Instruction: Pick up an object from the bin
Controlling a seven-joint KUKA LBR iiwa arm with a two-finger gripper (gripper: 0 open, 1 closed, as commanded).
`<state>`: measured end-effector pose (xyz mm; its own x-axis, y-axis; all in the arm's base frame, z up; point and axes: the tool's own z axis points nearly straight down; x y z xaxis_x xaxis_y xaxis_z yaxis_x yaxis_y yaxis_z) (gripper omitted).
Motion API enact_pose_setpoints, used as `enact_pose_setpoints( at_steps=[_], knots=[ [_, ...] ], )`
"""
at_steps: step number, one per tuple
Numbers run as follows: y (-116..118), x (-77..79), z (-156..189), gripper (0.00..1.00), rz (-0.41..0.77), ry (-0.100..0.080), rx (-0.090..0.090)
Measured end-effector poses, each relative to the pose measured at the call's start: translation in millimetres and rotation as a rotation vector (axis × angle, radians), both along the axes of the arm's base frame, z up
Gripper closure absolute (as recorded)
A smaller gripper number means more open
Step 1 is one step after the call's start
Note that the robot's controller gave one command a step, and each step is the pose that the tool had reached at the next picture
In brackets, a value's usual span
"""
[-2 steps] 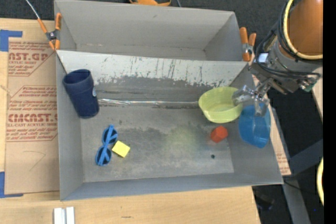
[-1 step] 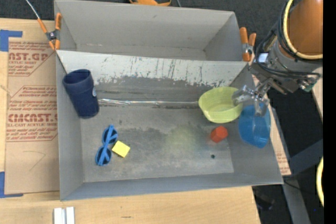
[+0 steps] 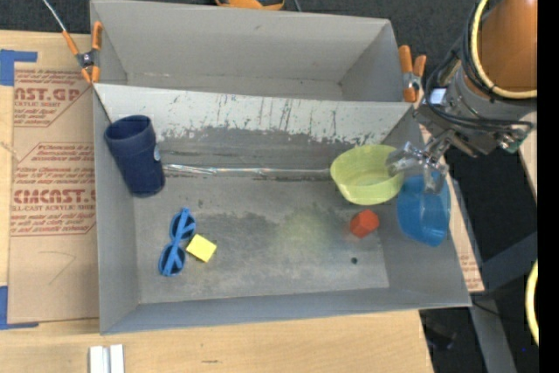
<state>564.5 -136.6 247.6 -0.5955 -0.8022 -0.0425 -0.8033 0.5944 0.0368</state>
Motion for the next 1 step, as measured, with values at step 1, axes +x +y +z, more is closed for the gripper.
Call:
enact_pose_setpoints(
  at_steps=[1],
  knots=[
    [0.1, 0.0, 0.0, 1.00, 0.000, 0.000, 0.000]
  ],
)
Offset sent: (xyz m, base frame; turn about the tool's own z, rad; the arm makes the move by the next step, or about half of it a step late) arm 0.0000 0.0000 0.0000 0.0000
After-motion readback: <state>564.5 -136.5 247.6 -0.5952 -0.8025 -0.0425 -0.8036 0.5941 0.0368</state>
